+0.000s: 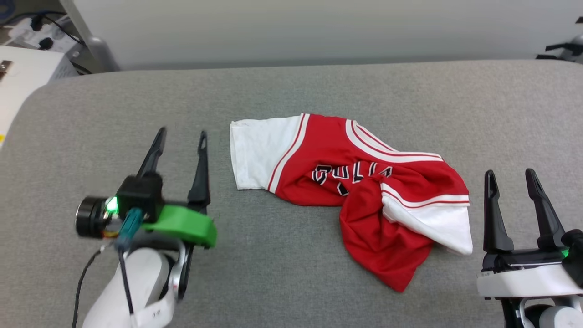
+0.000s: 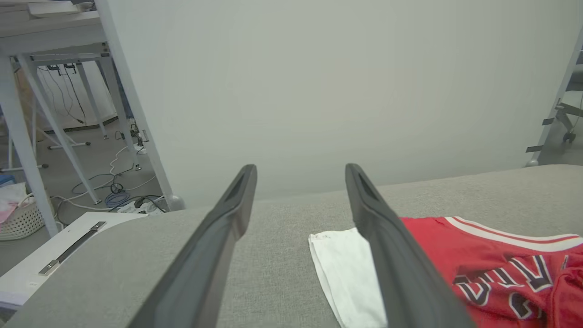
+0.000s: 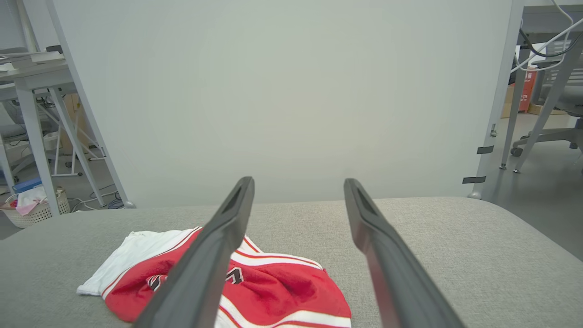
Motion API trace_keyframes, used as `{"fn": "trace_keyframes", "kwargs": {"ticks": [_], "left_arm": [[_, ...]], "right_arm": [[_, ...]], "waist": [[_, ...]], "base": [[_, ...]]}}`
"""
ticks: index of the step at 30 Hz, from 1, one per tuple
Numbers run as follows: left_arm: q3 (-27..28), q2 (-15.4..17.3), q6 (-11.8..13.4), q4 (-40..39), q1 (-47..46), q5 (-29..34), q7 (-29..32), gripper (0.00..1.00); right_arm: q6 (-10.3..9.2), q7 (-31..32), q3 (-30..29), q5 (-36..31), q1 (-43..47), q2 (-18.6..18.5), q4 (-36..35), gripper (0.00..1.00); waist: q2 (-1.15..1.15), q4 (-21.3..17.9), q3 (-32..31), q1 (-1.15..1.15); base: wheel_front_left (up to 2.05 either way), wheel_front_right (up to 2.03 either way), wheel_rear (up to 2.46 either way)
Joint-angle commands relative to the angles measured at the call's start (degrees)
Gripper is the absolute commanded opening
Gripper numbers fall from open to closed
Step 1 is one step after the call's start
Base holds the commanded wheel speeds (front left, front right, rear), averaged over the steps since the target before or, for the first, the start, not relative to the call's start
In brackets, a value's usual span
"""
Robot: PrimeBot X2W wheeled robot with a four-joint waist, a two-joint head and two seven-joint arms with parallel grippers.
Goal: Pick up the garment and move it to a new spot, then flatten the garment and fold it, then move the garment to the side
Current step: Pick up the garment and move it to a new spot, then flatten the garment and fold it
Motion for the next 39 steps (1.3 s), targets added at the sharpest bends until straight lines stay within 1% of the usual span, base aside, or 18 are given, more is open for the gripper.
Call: {"fn": "trace_keyframes", "kwargs": {"ticks": [1, 4, 7, 15, 21, 27, 39], "left_arm": [[2.1, -0.7, -0.1, -1.0, 3.0, 1.5, -0.3, 1.0], [6.3, -2.4, -1.1, -2.9, 8.0, 3.6, -0.3, 1.0], [9.6, -4.3, -2.8, -4.1, 12.2, 6.0, -0.3, 1.0], [15.7, -9.2, -6.9, -5.2, 18.9, 11.3, -0.3, 1.0], [18.9, -11.9, -9.8, -5.5, 22.3, 14.0, -0.3, 1.0], [21.3, -13.8, -11.8, -5.1, 24.3, 16.0, -0.3, 1.0], [23.4, -15.9, -14.2, -3.8, 25.8, 18.1, -0.3, 1.0]], "right_arm": [[-0.03, -0.5, -0.1, -0.3, 0.9, -0.1, 0.4, 1.0], [-0.03, -0.5, -0.3, -0.5, 1.7, -0.1, 0.8, 1.0], [-0.03, -0.5, -0.6, -0.6, 2.6, -0.1, 1.5, 1.0], [-0.03, -0.5, 0.0, -0.5, 4.7, -0.1, 2.8, 1.0], [-0.03, -0.5, 1.1, -0.6, 6.2, -0.1, 3.8, 1.0], [-0.03, -0.5, 1.8, -0.5, 7.7, -0.1, 5.0, 1.0], [-0.03, -0.5, 2.1, -0.8, 8.8, -0.1, 6.3, 1.0]], "waist": [[0.0, 1.5, -1.8, 0.0], [0.0, 2.0, -2.5, 0.0], [0.0, 2.6, -3.3, 0.0], [0.0, 3.5, -4.9, 0.0], [0.0, 3.7, -6.1, 0.0], [0.0, 4.1, -6.8, 0.0], [0.0, 4.2, -7.5, 0.0]], "base": [[0.0, 0.0, 0.0], [0.0, 0.0, 0.0], [0.0, 0.0, 0.0], [0.0, 0.0, 0.0], [0.0, 0.0, 0.0], [0.0, 0.0, 0.0], [0.0, 0.0, 0.0]]}}
